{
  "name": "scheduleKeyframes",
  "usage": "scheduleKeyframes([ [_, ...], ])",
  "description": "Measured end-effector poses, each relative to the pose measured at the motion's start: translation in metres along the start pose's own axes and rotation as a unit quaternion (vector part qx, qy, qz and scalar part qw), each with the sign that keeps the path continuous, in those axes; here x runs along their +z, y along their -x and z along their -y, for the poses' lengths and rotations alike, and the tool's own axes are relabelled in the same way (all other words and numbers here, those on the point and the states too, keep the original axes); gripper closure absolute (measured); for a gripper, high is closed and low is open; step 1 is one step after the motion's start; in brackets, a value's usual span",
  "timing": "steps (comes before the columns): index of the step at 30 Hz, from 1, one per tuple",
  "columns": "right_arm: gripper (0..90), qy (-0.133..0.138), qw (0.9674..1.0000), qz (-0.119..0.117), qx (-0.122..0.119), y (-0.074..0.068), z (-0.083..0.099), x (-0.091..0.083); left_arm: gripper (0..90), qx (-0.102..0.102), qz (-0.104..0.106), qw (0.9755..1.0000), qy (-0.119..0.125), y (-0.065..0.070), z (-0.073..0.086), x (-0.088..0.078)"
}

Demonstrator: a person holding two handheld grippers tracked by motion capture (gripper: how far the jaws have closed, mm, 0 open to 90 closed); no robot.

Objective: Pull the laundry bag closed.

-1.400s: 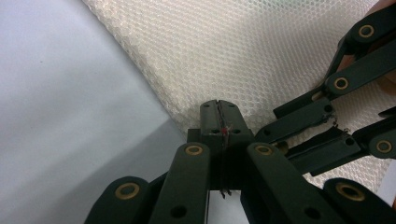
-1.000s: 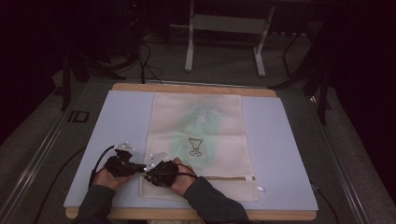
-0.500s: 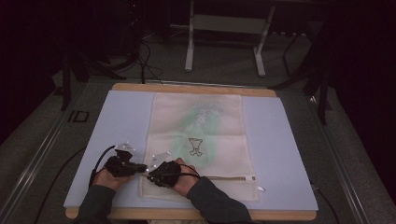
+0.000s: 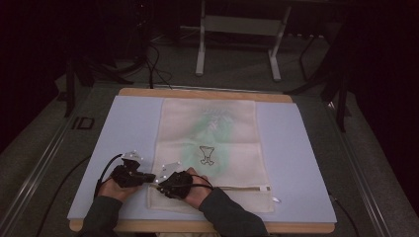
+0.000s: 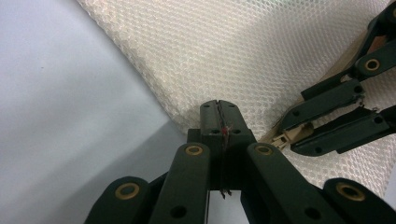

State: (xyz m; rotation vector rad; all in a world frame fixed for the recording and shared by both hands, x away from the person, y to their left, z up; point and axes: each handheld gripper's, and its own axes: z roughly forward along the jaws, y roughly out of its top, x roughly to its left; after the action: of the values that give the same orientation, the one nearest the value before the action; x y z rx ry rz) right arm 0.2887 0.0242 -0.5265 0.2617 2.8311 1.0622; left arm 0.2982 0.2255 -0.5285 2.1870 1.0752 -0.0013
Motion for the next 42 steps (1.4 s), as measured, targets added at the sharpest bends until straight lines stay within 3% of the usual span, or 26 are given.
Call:
scheduleKeyframes([
  [42, 82.4, -0.02, 0.9997, 0.01, -0.008, -0.005, 0.013, -0.024, 89.9, 0.001, 0.0, 1.0, 0.002, 0.0, 0.0, 0.0],
])
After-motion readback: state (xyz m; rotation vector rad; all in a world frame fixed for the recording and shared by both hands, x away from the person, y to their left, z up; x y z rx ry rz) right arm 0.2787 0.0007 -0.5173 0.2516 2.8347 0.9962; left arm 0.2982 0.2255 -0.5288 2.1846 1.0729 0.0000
